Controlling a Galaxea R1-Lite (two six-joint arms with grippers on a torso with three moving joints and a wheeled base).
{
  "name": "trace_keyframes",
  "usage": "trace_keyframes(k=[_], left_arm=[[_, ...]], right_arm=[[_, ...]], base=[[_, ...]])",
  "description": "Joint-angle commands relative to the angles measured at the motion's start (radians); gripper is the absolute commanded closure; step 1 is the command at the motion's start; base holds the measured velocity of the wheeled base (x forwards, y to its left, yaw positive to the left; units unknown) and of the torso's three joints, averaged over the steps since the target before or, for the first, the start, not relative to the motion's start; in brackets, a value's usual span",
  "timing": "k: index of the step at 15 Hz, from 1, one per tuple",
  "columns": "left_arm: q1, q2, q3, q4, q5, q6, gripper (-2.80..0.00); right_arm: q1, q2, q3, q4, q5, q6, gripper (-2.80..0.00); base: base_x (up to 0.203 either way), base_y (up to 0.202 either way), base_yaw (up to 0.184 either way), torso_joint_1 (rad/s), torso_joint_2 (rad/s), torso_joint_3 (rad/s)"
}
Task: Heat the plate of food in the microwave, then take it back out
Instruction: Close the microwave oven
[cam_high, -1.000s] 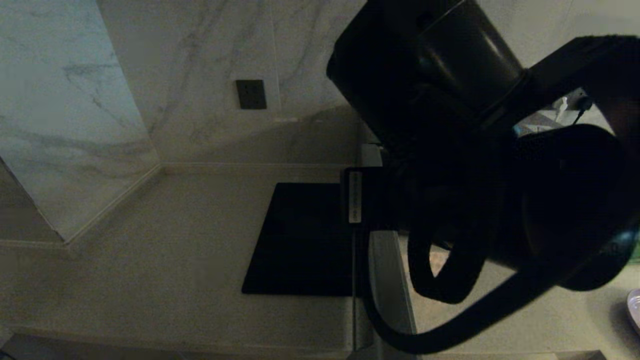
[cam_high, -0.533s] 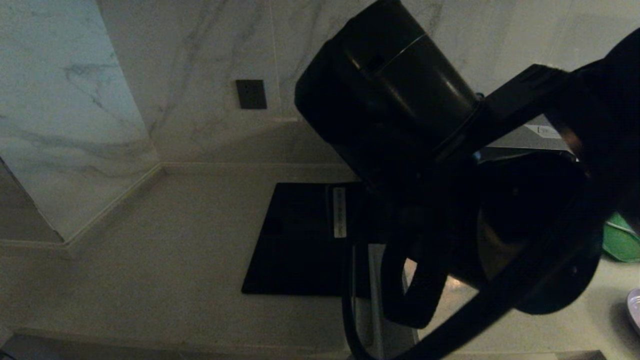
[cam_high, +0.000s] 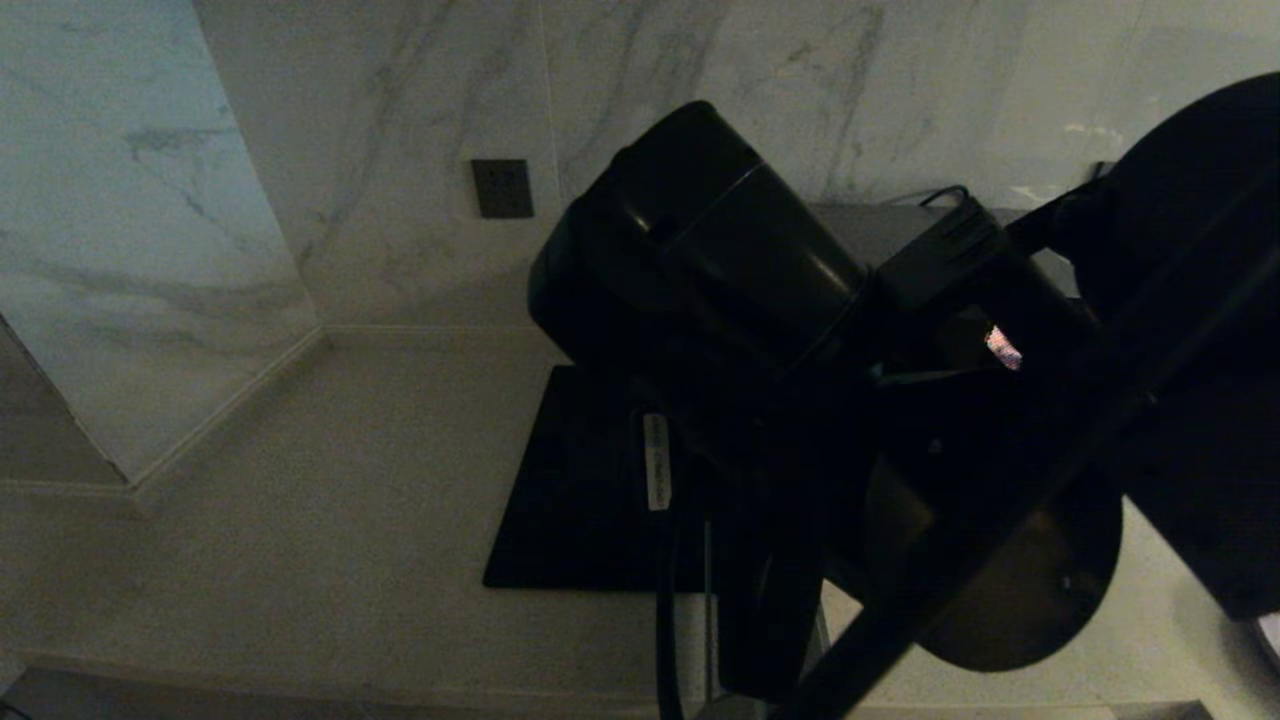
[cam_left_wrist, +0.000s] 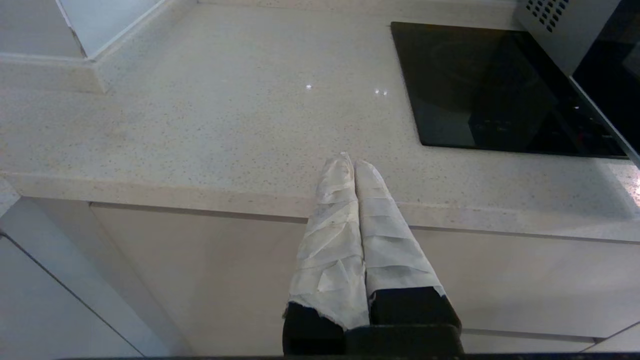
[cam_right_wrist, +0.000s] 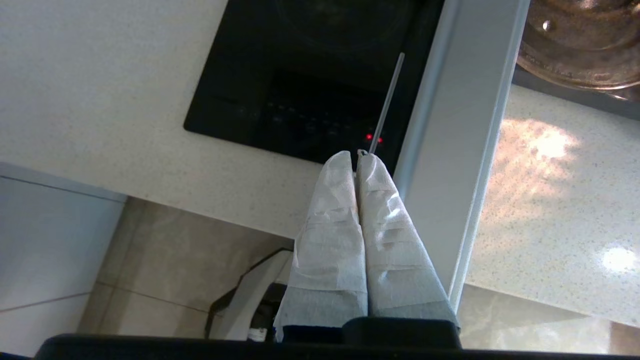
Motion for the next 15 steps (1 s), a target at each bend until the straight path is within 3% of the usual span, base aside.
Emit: trace_keyframes(k=[1,4,11,15], left_arm=[[0.000,0.000,0.000,0.000,0.000,-0.001,0.00],[-0.001,0.000,0.000,0.000,0.000,-0.001,0.00],[0.000,0.000,0.000,0.000,0.000,-0.001,0.00],[0.000,0.000,0.000,0.000,0.000,-0.001,0.00]], right_arm=[[0.002,0.008,-0.003,0.007,-0.015,0.004,0.00],[-0.001,0.012,-0.005,0.016,-0.087,0.010,0.00],[-0.003,0.012,-0.008,0.152,-0.131,0.103,0.00],[-0.025,0.012,-0.004,0.176,-0.202,0.141,0.00]], base=[[0.000,0.000,0.000,0.000,0.00,0.000],[0.000,0.000,0.000,0.000,0.00,0.000],[0.000,0.000,0.000,0.000,0.00,0.000],[0.000,0.000,0.000,0.000,0.00,0.000]])
